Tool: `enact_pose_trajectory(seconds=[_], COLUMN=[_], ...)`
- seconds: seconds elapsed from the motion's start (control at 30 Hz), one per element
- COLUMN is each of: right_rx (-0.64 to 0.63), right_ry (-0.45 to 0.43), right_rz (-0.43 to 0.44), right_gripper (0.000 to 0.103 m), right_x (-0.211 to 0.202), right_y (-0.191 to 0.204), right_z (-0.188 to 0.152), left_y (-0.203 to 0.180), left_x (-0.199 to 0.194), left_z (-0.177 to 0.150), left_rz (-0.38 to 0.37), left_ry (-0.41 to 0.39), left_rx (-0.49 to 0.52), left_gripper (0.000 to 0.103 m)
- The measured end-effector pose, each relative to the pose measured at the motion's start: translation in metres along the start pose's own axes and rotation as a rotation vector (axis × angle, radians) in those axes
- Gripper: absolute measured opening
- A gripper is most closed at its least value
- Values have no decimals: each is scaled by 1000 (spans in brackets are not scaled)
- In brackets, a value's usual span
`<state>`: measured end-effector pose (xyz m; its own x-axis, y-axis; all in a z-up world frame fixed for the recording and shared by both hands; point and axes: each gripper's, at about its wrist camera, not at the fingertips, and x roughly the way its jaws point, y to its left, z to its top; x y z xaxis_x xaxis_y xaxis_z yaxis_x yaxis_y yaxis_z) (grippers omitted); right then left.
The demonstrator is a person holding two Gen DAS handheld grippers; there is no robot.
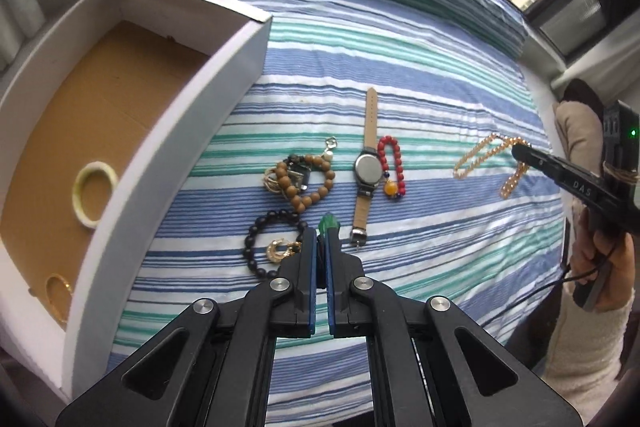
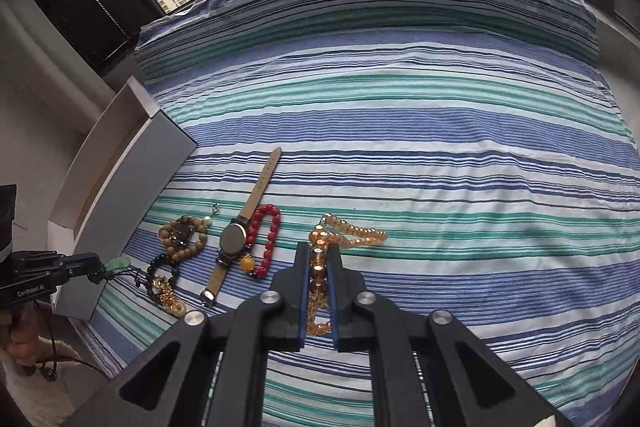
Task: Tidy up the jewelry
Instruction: 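Carry necklace and pendant into the white box and open both tools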
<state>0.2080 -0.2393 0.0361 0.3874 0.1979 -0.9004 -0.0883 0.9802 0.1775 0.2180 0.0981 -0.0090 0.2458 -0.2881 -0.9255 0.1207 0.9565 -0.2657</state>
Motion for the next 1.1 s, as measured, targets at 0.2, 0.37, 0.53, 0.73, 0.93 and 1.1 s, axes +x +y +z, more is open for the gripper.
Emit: enact_pose_trajectory(seconds=[0.2,0.37,0.53,0.73,0.93,1.1], right_rx=[-132,-252,-367,-457,-494,-530], right_ry=[2,-29,-80,-65,28,66], right_rz=[65,154,249,296,254,206], right_gripper=[8,8,8,8,8,8], right_x=[-17,-33,-44,0,91,148], right_y=[79,164,257,345,384,386], right_z=[21,41,60,79,90,83], left_y=[47,107,167,225,268,286], left_x=[-51,-101,-126,-99,-43,-8], left_z=[1,-4,-9,-10,-12,-20], left_rz=[34,85,140,185,229,299], left_ry=[-87,-179,-224,-200,-135,-87], left_rx=[-81,-175,-275,-358,-421,-443], left_gripper=[1,2,2,2,2,3])
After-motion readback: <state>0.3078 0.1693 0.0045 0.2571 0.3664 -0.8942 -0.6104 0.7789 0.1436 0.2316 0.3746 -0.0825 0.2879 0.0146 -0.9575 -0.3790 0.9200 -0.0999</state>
